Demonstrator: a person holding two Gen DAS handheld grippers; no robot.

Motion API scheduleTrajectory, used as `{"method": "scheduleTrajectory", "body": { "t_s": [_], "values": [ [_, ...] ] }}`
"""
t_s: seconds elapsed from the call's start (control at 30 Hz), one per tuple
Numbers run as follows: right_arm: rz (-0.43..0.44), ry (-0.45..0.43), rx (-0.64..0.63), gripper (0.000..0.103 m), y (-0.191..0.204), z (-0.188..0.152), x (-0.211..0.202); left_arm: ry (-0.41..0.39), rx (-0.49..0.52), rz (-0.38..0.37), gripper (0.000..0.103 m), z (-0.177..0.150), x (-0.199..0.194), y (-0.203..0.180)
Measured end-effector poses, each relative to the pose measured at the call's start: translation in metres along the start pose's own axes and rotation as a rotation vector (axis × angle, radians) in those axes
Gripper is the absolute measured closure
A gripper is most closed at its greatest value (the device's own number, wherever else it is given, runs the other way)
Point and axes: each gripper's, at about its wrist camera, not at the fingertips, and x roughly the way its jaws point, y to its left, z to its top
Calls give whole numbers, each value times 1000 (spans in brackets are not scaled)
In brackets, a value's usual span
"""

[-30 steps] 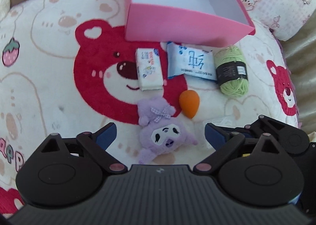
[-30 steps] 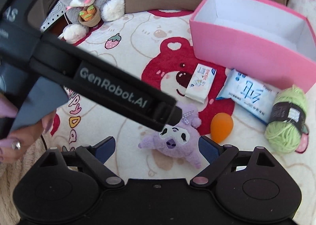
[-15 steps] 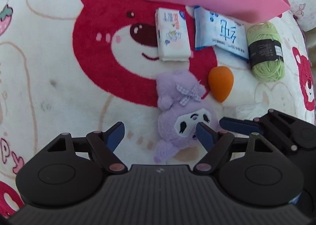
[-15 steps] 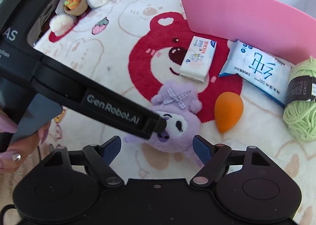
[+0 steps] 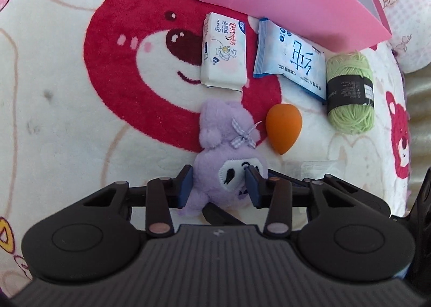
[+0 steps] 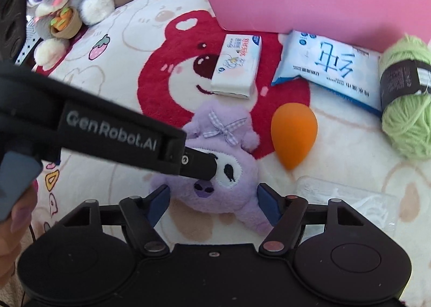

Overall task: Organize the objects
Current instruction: 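Lower the left gripper around the purple plush toy and close, then lift the purple plush with the left gripper toward the pink box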

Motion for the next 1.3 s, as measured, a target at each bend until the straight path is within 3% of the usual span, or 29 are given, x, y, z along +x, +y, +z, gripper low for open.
{"method": "scheduleTrajectory", "body": {
  "t_s": [0.23, 0.43, 0.67, 1.3],
  "values": [
    [-5, -18, -8, 35, 1, -4, -2, 5, -68, -52, 62, 1, 8, 9],
    [-13, -26, -35, 35, 4, -3, 3, -8, -87, -41, 61, -2, 10, 10],
    [-49, -61, -92, 39, 14, -8, -11, -38, -42, -24, 63, -9, -3, 3],
    [-51, -200, -121, 39, 25, -3, -60, -142, 37, -109, 62, -11, -54, -8]
  ]
}}
